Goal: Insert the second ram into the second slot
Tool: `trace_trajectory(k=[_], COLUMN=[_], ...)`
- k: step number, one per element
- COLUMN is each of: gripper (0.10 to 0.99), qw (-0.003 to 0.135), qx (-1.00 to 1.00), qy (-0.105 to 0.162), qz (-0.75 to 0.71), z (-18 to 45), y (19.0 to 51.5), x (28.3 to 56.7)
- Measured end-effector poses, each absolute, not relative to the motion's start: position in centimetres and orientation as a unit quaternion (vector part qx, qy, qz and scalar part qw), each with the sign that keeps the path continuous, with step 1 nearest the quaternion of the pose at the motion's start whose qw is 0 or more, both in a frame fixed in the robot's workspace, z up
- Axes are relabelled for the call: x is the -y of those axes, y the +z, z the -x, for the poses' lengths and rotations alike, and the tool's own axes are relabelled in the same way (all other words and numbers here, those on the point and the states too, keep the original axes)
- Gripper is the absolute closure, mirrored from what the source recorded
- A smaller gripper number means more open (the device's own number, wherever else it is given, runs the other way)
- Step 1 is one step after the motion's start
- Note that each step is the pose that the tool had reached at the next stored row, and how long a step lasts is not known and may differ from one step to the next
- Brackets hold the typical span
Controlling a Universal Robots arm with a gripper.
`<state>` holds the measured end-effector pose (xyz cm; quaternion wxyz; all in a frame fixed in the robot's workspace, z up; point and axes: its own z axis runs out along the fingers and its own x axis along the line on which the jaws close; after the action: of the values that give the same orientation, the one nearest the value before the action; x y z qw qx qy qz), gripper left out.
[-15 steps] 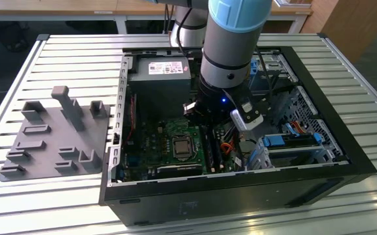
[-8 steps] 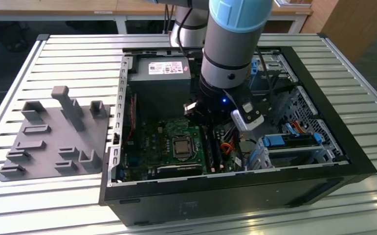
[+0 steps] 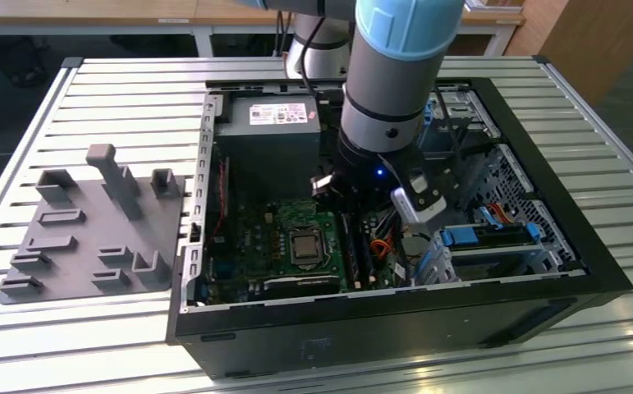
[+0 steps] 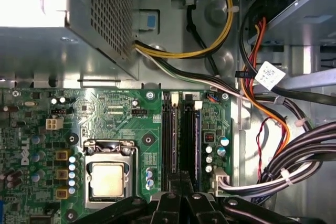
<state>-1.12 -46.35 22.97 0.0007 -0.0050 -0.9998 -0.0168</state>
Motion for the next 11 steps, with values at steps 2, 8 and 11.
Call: trace_trajectory(k=[2, 8, 11], gripper=[0.98, 0.98, 0.98], qw=[0.001, 0.001, 0.001], qx=[1.0, 1.0, 1.0], qy=[-0.017, -0.017, -0.016], qz=[0.005, 0.005, 0.005], z=[1.11, 1.11, 1.11], y=[22.8, 22.28, 21.95], x=[46.35, 46.35, 46.37])
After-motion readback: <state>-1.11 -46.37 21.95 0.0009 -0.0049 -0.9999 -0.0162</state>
